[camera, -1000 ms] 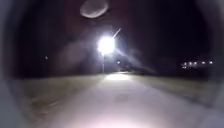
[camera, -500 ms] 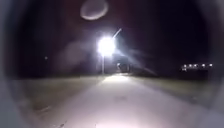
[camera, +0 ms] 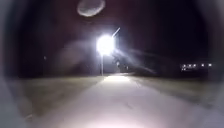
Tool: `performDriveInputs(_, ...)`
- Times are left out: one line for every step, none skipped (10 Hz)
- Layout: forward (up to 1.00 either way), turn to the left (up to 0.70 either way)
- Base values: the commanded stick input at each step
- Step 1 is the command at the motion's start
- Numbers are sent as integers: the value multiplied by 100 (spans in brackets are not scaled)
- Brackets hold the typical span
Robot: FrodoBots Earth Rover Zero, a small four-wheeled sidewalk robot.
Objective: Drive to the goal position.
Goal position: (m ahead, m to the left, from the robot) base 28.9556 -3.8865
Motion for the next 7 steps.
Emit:
performDriveInputs(70, 0)
performDriveInputs(70, 0)
performDriveInputs(70, 0)
performDriveInputs(70, 0)
performDriveInputs(70, -1)
performDriveInputs(70, -6)
performDriveInputs(70, -14)
